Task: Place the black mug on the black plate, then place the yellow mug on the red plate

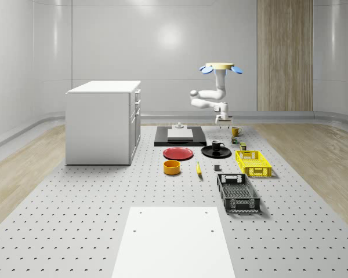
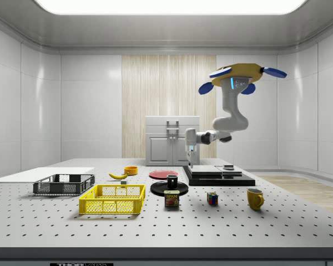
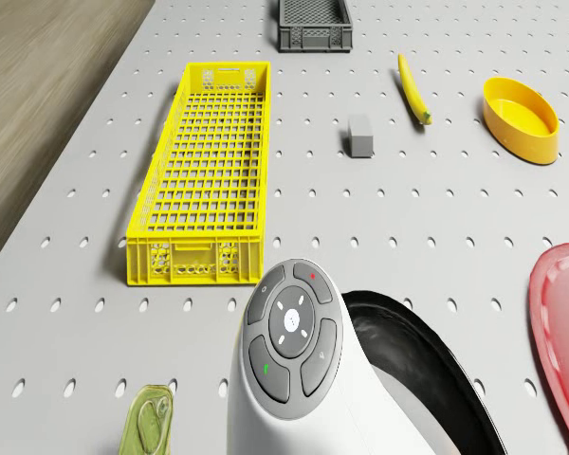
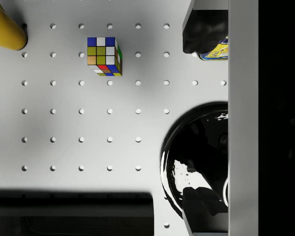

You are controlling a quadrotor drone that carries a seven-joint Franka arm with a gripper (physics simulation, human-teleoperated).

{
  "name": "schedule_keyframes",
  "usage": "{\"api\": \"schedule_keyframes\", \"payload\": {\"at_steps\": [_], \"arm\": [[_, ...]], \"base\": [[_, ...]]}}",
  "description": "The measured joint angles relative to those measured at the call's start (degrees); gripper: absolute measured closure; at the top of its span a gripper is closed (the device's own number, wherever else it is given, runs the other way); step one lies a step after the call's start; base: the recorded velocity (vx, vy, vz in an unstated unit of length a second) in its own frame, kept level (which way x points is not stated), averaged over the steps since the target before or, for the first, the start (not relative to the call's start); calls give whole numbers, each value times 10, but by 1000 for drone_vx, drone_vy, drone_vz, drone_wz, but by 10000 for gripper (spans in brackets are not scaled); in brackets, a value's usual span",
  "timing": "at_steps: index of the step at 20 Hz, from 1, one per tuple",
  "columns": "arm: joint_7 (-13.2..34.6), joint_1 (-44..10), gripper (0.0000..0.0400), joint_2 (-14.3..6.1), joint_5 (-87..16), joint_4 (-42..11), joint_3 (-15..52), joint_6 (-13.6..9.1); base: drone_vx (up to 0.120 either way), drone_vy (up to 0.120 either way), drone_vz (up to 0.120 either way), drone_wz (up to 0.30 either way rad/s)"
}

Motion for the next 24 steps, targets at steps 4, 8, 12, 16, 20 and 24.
{"api": "schedule_keyframes", "payload": {"at_steps": [4,8,12,16,20,24], "arm": [[0,0,0,1,0,0,0,-1],[-1,1,0,2,-1,0,0,-2],[-1,1,0,3,-1,0,-1,-2],[-1,2,0,3,-2,0,-1,-3],[-1,2,0,4,-2,0,-1,-4],[-2,2,0,5,-2,0,-1,-4]], "base": [[-120,120,0,0],[-120,120,0,0],[-120,120,0,0],[-120,120,0,0],[-120,120,0,0],[-120,40,0,0]]}}
